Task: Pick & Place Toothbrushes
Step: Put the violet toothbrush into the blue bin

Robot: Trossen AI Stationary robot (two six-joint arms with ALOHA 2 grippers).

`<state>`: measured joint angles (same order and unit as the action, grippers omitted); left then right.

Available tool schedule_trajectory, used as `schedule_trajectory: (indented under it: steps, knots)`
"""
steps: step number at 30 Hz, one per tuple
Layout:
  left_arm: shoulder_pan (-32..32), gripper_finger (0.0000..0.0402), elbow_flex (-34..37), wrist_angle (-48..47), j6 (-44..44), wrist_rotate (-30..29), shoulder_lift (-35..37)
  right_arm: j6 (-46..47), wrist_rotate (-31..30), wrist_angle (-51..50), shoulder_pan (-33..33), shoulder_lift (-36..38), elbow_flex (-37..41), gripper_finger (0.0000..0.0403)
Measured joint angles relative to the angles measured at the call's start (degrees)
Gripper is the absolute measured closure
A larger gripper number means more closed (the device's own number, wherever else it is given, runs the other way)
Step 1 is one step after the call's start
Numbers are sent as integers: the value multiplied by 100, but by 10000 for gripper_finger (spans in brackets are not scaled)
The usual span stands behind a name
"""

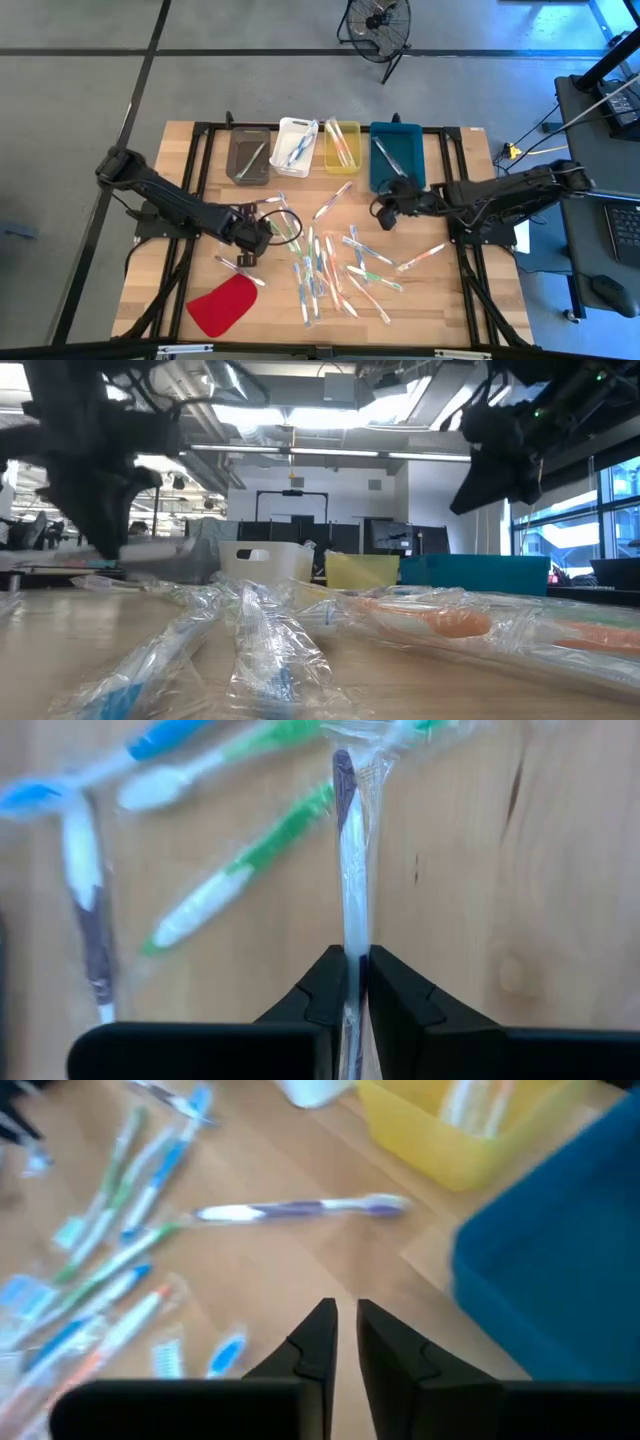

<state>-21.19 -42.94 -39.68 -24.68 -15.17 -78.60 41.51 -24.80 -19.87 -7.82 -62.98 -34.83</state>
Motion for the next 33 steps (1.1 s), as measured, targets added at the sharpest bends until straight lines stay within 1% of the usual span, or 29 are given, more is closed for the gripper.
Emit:
schedule_trajectory:
  steps: [7,9,13,17,25,33]
  knots:
    - [-2,374,-9,145,241,-479,570,-46,-54,400,-452,0,0,349]
    - [-2,374,-9,290,329,-633,692,-61,-208,466,-576,0,0,348]
    - [-2,374,-9,834,658,-834,803,-64,-551,533,-792,-2,0,352]
    - [-2,374,-9,1507,1075,-1028,814,-81,-714,650,-972,-2,0,361]
    - [0,374,-11,2637,1695,-1092,814,-464,-799,1175,-1341,-96,0,375]
    - [273,374,-15,3591,2061,-1094,806,-1354,-793,2236,-1560,-706,0,370]
